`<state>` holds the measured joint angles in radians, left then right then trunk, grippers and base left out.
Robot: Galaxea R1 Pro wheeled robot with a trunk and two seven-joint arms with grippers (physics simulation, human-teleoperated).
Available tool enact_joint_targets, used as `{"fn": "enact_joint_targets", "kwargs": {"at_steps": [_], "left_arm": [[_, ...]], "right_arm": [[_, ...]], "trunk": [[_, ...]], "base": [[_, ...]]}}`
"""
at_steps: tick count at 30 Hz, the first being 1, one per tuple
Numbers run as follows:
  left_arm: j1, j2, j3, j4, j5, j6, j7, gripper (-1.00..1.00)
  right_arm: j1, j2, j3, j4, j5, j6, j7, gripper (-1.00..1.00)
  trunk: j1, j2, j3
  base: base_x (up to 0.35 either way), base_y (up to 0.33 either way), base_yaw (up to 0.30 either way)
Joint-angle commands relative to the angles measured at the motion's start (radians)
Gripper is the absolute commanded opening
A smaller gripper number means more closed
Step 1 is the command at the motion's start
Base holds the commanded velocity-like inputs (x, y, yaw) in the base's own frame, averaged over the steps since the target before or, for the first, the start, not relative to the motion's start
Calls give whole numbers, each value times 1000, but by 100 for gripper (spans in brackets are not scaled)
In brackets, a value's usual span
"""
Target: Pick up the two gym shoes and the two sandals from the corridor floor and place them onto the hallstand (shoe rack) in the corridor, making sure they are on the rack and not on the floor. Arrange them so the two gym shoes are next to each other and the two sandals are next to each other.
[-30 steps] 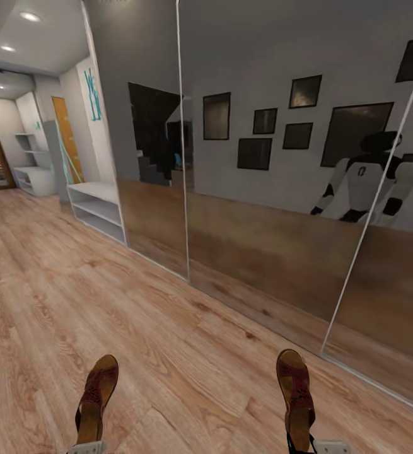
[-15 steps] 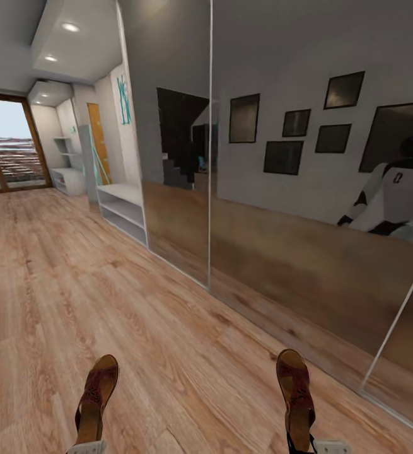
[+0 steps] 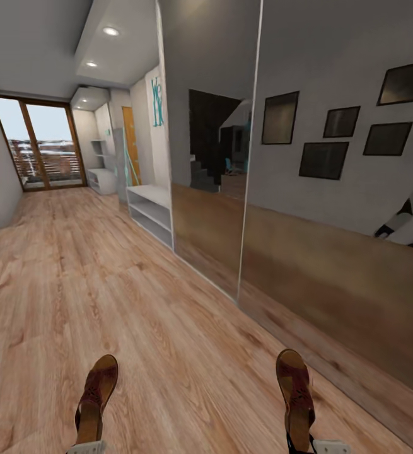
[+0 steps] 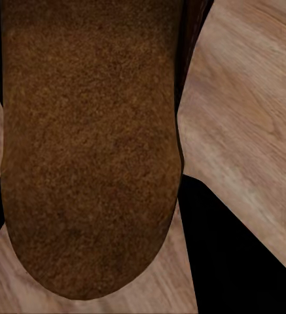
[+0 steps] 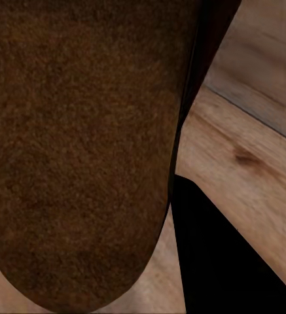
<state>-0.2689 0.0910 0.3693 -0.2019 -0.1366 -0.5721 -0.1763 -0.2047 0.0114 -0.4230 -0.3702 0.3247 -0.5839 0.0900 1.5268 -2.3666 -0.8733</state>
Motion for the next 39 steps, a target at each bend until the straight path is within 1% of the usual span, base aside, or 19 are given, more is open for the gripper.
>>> {"fn": "enact_joint_targets", "kwargs": {"at_steps": [1,10,39], "left_arm": [[-1,0,10,1,-12,-3,-3,-100],[-1,1,11,1,-12,-3,-3,-100],[-1,0,10,-1,-12,-3,-3,-100]], "right_arm": [[0,1,-8,-1,-3,-2,10,-100],[-1,1,-7,-1,-1,-2,10,-100],[-1,1,-7,-1,-1,-2,10,-100]], "trunk": [[0,0,-1],[0,0,-7],[0,0,-34]], "base": [[311,161,279],[263,160,265],[8,5,245]]}}
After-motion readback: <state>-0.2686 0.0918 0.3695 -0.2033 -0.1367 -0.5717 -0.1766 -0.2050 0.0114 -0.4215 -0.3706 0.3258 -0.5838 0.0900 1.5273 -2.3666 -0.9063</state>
